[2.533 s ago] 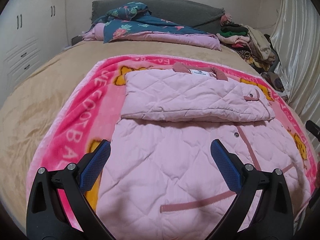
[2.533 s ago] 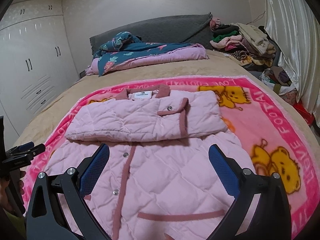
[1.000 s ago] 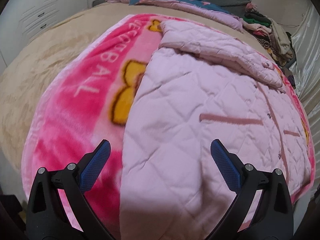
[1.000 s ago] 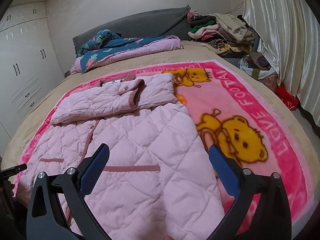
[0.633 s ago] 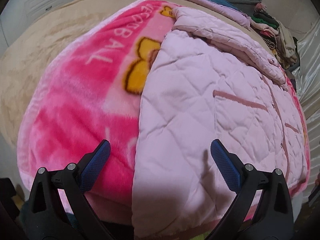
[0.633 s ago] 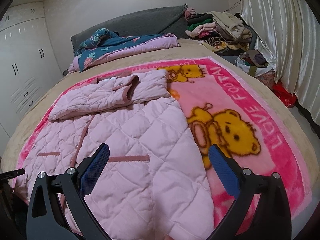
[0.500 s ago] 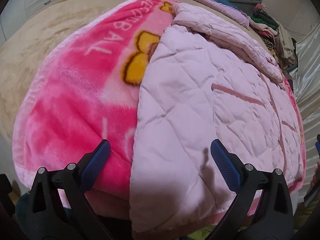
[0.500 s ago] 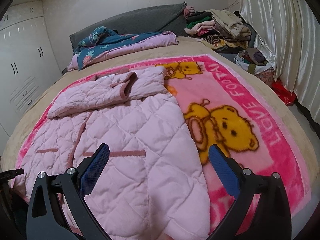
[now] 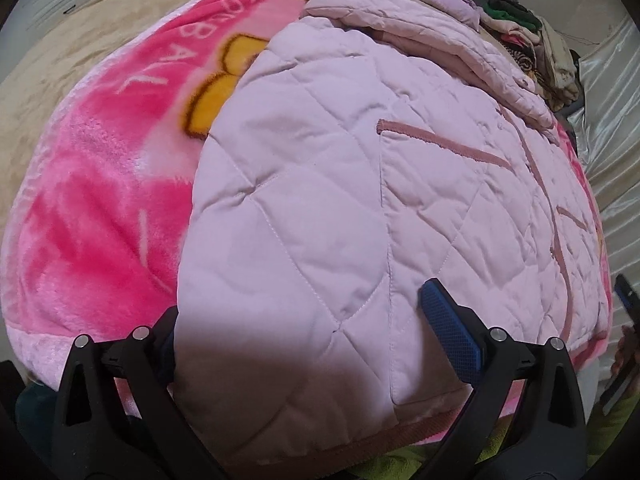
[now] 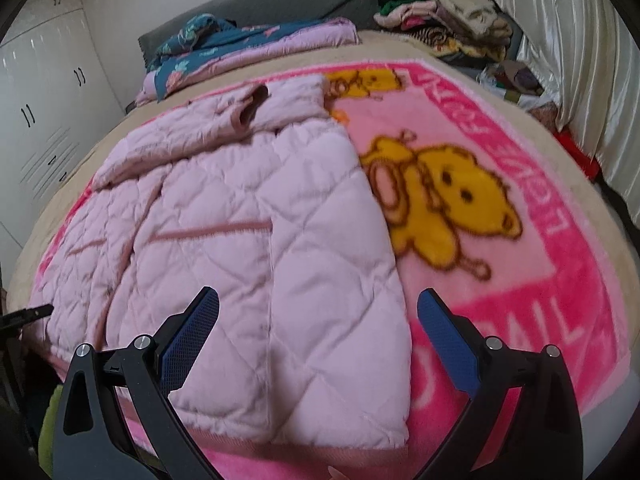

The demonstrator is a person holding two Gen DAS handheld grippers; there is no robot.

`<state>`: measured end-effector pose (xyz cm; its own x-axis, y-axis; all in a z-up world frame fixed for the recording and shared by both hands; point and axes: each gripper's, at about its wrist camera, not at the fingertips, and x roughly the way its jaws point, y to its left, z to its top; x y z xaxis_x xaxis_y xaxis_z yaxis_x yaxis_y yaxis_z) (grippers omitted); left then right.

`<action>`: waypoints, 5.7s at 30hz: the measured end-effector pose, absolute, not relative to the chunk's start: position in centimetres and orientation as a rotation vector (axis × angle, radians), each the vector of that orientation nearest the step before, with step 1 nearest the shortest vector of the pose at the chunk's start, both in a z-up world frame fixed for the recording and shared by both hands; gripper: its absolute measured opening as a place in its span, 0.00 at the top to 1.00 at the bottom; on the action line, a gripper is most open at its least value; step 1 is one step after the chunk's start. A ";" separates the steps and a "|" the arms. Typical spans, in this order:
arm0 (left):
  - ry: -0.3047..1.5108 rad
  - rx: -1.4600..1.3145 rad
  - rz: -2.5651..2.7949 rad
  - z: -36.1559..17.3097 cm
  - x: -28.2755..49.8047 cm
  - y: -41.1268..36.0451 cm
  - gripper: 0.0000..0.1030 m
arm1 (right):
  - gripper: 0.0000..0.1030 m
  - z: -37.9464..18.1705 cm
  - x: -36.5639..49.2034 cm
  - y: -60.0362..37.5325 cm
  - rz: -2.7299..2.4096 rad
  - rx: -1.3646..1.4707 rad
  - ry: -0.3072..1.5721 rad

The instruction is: Fold large clothes

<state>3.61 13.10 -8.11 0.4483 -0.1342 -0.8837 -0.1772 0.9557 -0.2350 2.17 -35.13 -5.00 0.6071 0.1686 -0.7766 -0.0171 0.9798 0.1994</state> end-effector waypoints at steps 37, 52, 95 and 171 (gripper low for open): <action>1.021 -0.281 0.003 -6.7 1.2 11.9 0.51 | 0.64 -5.3 -0.1 -34.8 0.364 0.327 0.898; 0.943 -0.265 -0.014 -4.9 0.5 11.9 0.83 | 0.81 -7.2 -1.4 -35.0 0.377 0.328 0.896; 0.673 -0.240 -0.039 6.7 7.1 13.6 0.87 | 0.84 8.3 7.5 -33.8 0.381 0.315 0.527; 0.531 -0.226 0.149 6.2 25.8 13.2 0.87 | 0.81 6.6 28.2 -34.0 0.208 0.418 0.597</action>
<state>25.82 13.20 6.18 0.8521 0.0822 -0.5169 -0.1990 0.9643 -0.1747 28.16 -34.05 6.57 0.8095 0.3073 -0.5002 -0.0691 0.8960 0.4386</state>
